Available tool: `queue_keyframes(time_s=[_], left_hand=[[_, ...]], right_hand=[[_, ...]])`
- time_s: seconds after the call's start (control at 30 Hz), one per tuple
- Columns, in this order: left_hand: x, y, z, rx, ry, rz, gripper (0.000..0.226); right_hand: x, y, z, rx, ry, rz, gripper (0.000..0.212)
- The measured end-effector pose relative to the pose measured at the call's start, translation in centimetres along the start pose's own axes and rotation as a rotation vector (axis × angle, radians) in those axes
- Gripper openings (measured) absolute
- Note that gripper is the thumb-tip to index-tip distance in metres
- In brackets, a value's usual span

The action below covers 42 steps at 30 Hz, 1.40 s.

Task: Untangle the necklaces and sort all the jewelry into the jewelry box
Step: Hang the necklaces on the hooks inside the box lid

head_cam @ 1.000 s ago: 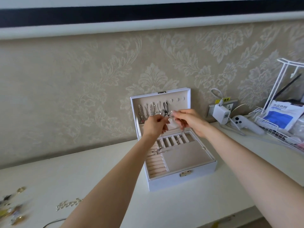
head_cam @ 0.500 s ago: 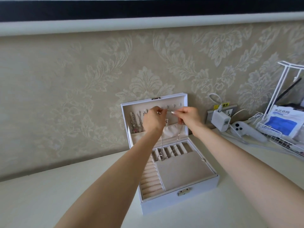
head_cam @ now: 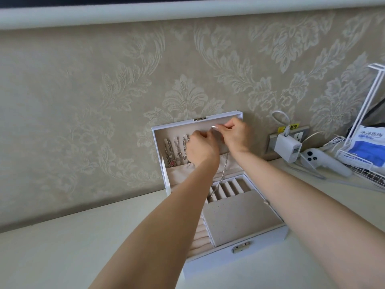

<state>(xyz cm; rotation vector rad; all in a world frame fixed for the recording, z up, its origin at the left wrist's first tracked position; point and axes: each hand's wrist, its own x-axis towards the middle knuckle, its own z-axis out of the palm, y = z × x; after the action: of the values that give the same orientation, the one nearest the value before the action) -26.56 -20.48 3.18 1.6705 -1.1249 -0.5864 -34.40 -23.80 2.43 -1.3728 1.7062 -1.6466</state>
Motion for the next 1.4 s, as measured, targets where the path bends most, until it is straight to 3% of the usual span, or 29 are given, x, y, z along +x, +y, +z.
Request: queue_keyframes(time_s=[0.3, 0.4, 0.67, 0.8, 0.97, 1.4], left_hand=[[0.0, -0.7, 0.3, 0.019, -0.074, -0.050, 0.025], [-0.6, -1.1, 0.0, 0.062, -0.078, -0.017, 0.025], [-4.1, -4.3, -0.4, 0.368, -0.082, 0.347, 0.027], [-4.5, -4.7, -0.4, 0.528, -0.102, 0.448, 0.027], [-4.6, -5.9, -0.2, 0.562, -0.168, 0.449, 0.023], [-4.3, -7.0, -0.4, 0.495, -0.256, 0.354, 0.019]], right_hand=[[-0.4, 0.7, -0.3, 0.049, -0.083, 0.196, 0.033], [-1.4, 0.6, -1.1, 0.134, -0.168, 0.252, 0.021], [-4.9, 1.4, -2.7, 0.407, -0.301, 0.369, 0.013], [-5.6, 2.1, -2.9, 0.373, -0.354, 0.363, 0.016], [-6.2, 2.8, -3.0, 0.378, -0.492, 0.393, 0.016], [-7.3, 3.6, -2.9, 0.358, -0.469, 0.433, 0.016]])
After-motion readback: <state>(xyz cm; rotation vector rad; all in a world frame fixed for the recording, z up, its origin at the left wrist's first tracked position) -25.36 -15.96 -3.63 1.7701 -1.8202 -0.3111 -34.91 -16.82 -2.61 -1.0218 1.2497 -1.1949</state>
